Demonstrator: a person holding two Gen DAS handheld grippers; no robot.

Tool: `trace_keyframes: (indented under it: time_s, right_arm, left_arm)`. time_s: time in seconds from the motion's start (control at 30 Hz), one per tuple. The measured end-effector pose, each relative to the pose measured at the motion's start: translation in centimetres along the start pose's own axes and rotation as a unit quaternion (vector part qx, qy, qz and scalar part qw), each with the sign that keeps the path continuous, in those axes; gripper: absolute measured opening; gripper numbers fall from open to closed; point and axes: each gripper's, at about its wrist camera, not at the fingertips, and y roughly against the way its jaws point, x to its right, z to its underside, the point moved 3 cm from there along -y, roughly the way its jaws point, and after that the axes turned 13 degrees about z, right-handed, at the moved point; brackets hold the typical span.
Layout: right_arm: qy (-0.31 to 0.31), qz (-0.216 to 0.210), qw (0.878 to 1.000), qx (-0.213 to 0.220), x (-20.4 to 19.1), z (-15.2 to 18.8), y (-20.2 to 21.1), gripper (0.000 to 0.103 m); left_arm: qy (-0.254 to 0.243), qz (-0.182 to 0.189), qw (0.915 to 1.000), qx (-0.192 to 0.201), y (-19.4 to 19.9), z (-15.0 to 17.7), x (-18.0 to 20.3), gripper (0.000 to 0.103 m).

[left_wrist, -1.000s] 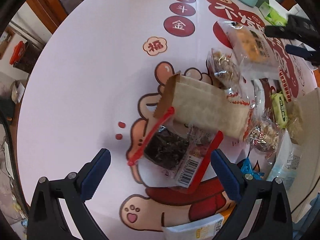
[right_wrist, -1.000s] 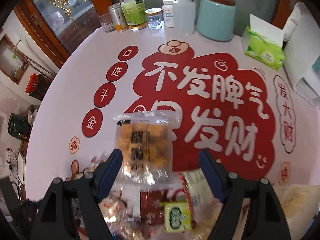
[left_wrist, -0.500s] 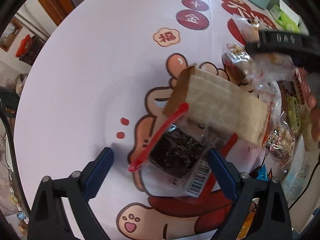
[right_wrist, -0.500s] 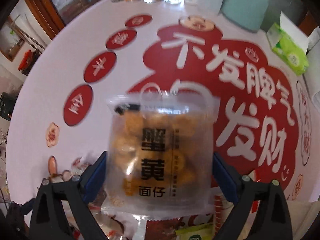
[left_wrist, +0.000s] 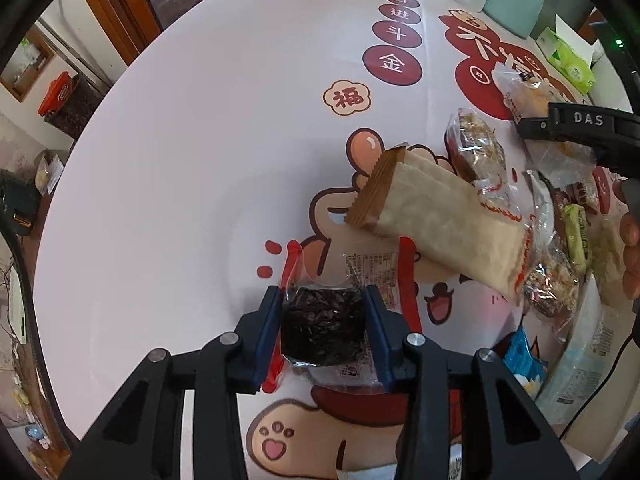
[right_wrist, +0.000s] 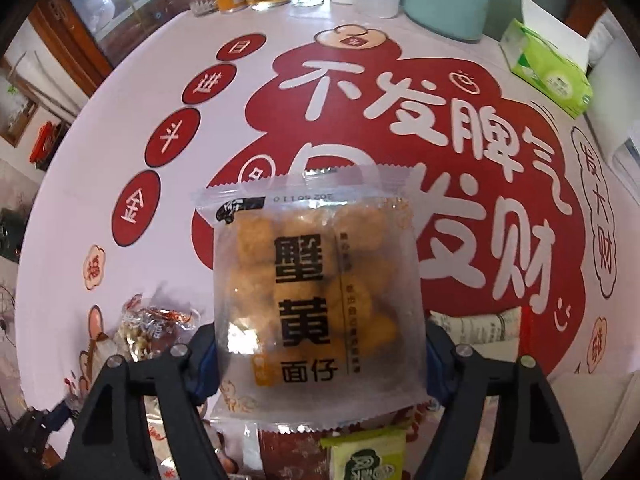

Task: Organize snacks
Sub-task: 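Close the left gripper on the dark seaweed pack and lift it, then drop the seaweed pack from the left gripper into the tray while the right gripper drops the crab-roe bag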

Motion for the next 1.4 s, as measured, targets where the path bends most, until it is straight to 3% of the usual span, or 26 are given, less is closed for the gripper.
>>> trace_keyframes:
  time_s: [0.17, 0.4, 0.63, 0.83, 1.1, 1.3, 1.4]
  right_arm:
    - [-0.032, -0.014, 0.999, 0.03, 2.0, 0.2, 3.4, 0.077]
    - [-0.067, -0.027, 0.993, 0.089, 3.8, 2.4, 10.9, 0.077]
    - [-0.086, -0.011, 0.988, 0.131, 4.2, 9.7, 18.1, 0.077]
    - [-0.13, 0.022, 0.984, 0.124, 5.5, 16.6, 21.7, 0.077]
    - [-0.219, 0.081, 0.965, 0.119, 8.2, 23.1, 25.3, 0.077]
    - [-0.248, 0.12, 0.953, 0.126, 9.7, 25.6, 27.8, 0.077]
    - [-0.253, 0.135, 0.949, 0.134, 10.8, 26.4, 28.7, 0.077]
  left_arm:
    - [-0.04, -0.025, 0.9985, 0.028, 3.6, 0.0, 1.8, 0.039]
    - [-0.079, 0.022, 0.9934, 0.08, 10.2, -1.3, 4.3, 0.039]
    - [-0.14, 0.087, 0.9818, 0.094, 13.4, -2.1, 7.5, 0.039]
    - [-0.222, 0.137, 0.9611, 0.091, 15.5, -0.7, 11.4, 0.039]
    - [-0.303, 0.211, 0.925, 0.088, 17.6, 1.2, 16.8, 0.039]
    - [-0.321, 0.249, 0.9089, 0.093, 18.8, 2.7, 19.9, 0.039]
    - [-0.324, 0.259, 0.9051, 0.094, 19.3, 3.5, 21.7, 0.039]
